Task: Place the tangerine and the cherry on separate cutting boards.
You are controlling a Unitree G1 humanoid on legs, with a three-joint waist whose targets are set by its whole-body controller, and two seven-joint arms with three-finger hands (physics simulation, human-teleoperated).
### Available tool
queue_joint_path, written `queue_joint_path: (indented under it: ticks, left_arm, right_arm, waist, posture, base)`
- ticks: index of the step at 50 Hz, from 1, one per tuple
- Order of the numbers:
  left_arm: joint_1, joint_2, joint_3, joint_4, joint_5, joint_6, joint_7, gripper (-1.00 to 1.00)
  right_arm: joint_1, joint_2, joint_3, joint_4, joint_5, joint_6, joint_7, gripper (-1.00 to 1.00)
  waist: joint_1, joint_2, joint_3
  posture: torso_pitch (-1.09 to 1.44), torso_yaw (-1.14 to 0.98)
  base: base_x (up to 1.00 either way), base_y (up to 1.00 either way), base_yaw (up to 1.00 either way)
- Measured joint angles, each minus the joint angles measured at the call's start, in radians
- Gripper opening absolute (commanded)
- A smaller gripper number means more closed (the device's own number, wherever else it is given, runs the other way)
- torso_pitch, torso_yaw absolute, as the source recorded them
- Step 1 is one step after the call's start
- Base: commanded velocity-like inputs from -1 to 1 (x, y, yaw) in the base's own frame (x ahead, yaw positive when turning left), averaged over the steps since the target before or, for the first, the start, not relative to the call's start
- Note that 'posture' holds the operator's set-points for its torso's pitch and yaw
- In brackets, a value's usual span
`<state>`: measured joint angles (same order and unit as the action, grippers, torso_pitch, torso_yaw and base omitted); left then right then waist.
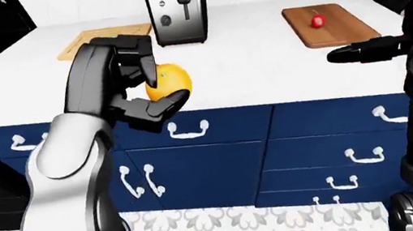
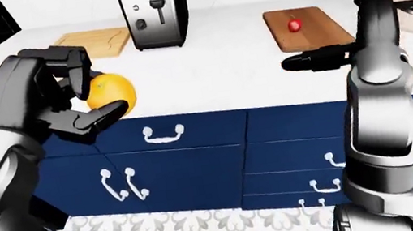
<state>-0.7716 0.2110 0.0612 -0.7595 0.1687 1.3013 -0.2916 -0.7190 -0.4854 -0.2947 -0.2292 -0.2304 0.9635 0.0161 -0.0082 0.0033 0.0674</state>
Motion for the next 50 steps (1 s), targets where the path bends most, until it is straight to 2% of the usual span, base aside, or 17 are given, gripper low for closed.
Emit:
queue_joint_path:
  ticks: [1, 2, 5, 9, 12, 17, 19, 20, 22, 24, 28, 33, 35, 38, 41, 45, 50]
  left_arm:
    - [0.003, 0.005, 0.002, 0.0, -0.004, 0.0, 0.002, -1.0]
    - [0.008, 0.006, 0.007, -0.001, -0.007, 0.002, 0.004, -1.0]
    - [0.017, 0.009, 0.02, -0.001, -0.013, 0.003, 0.015, -1.0]
    - [0.03, 0.005, 0.019, 0.0, -0.023, 0.007, 0.03, -1.0]
    - [0.024, 0.006, 0.013, -0.009, -0.045, -0.002, 0.031, -1.0]
    - [0.025, 0.007, 0.025, -0.008, -0.061, -0.041, 0.05, -1.0]
    - [0.024, 0.006, 0.022, 0.0, -0.066, -0.039, 0.057, -1.0]
    - [0.023, 0.007, 0.022, 0.004, -0.069, -0.038, 0.059, -1.0]
    - [0.042, 0.011, 0.03, 0.013, -0.073, -0.033, 0.065, -1.0]
    - [0.046, 0.012, 0.037, 0.02, -0.071, -0.025, 0.075, -1.0]
    - [0.037, 0.011, 0.036, 0.015, -0.074, -0.041, 0.091, -1.0]
    - [0.04, 0.011, 0.037, 0.007, -0.083, -0.051, 0.098, -1.0]
    - [0.052, 0.005, 0.027, 0.008, -0.09, -0.052, 0.097, -1.0]
    - [0.059, 0.003, 0.016, 0.016, -0.105, -0.048, 0.092, -1.0]
    - [0.052, 0.011, 0.033, 0.014, -0.104, -0.058, 0.097, -1.0]
    - [0.069, 0.015, 0.053, 0.024, -0.089, -0.057, 0.113, -1.0]
    - [0.068, 0.011, 0.039, 0.013, -0.097, -0.077, 0.115, -1.0]
  right_arm:
    - [0.021, 0.014, -0.005, -0.038, 0.007, 0.008, 0.001, 1.0]
    - [0.04, 0.024, -0.005, -0.07, 0.015, 0.016, 0.003, 1.0]
    - [0.07, 0.033, 0.006, -0.137, 0.036, 0.032, 0.008, 1.0]
    - [0.085, 0.043, 0.004, -0.224, 0.046, 0.042, 0.013, 1.0]
    - [0.107, 0.059, -0.011, -0.276, 0.045, 0.057, 0.008, 1.0]
    - [0.129, 0.079, -0.014, -0.348, 0.053, 0.059, 0.001, 1.0]
    - [0.134, 0.086, -0.009, -0.353, 0.058, 0.066, 0.0, 1.0]
    - [0.133, 0.088, -0.005, -0.356, 0.061, 0.071, 0.001, 1.0]
    - [0.152, 0.108, 0.012, -0.369, 0.067, 0.074, 0.003, 1.0]
    - [0.162, 0.116, 0.025, -0.36, 0.08, 0.08, 0.012, 1.0]
    - [0.16, 0.12, 0.016, -0.36, 0.09, 0.067, 0.011, 1.0]
    - [0.156, 0.124, 0.015, -0.374, 0.093, 0.035, -0.001, 1.0]
    - [0.17, 0.13, 0.01, -0.369, 0.093, 0.033, -0.006, 1.0]
    - [0.178, 0.136, 0.01, -0.349, 0.094, 0.05, -0.012, 1.0]
    - [0.161, 0.136, 0.022, -0.359, 0.097, 0.034, -0.015, 1.0]
    - [0.183, 0.156, 0.052, -0.357, 0.111, 0.022, -0.008, 1.0]
    - [0.184, 0.16, 0.04, -0.365, 0.106, 0.016, -0.014, 1.0]
  waist:
    - [0.001, 0.004, -0.001]
    - [0.007, -0.002, 0.008]
    - [0.016, -0.02, 0.008]
    - [0.004, -0.033, -0.009]
    - [-0.006, -0.051, -0.036]
    - [-0.028, 0.006, -0.026]
    - [-0.036, 0.04, -0.024]
    - [-0.036, 0.069, -0.027]
    - [-0.022, 0.06, -0.02]
    - [-0.013, 0.048, -0.029]
    - [0.0, -0.007, -0.028]
    - [0.009, -0.055, -0.022]
    - [-0.003, -0.028, -0.016]
    - [-0.001, -0.018, -0.025]
    - [0.005, 0.038, -0.018]
    - [0.021, 0.042, -0.023]
    - [0.013, 0.003, -0.024]
  posture:
    - [0.0, 0.0]
    - [0.0, 0.0]
    - [0.0, 0.0]
    - [0.0, 0.0]
    - [0.0, 0.0]
    - [0.0, 0.0]
    - [0.0, 0.0]
    - [0.0, 0.0]
    - [0.0, 0.0]
    - [0.0, 0.0]
    - [0.0, 0.0]
    - [0.0, 0.0]
    - [0.0, 0.0]
    - [0.0, 0.0]
    - [0.0, 0.0]
    - [0.0, 0.0]
    - [0.0, 0.0]
  base:
    - [0.0, 0.0, 0.0]
    - [0.0, 0.0, 0.0]
    - [0.0, 0.04, 0.0]
    - [0.0, 0.57, 0.0]
    - [0.0, 0.66, 0.0]
    - [0.0, 0.65, 0.0]
    - [0.0, 0.66, 0.0]
    - [0.0, 0.65, 0.0]
    - [0.0, 0.65, 0.0]
    - [0.0, 0.66, 0.0]
    - [0.0, 0.65, 0.0]
    - [0.0, 0.55, 0.0]
    - [0.0, 0.25, 0.0]
    - [0.01, 0.11, 0.0]
    - [0.03, 0.1, 0.0]
    - [0.03, 0.1, 0.0]
    - [0.03, 0.1, 0.0]
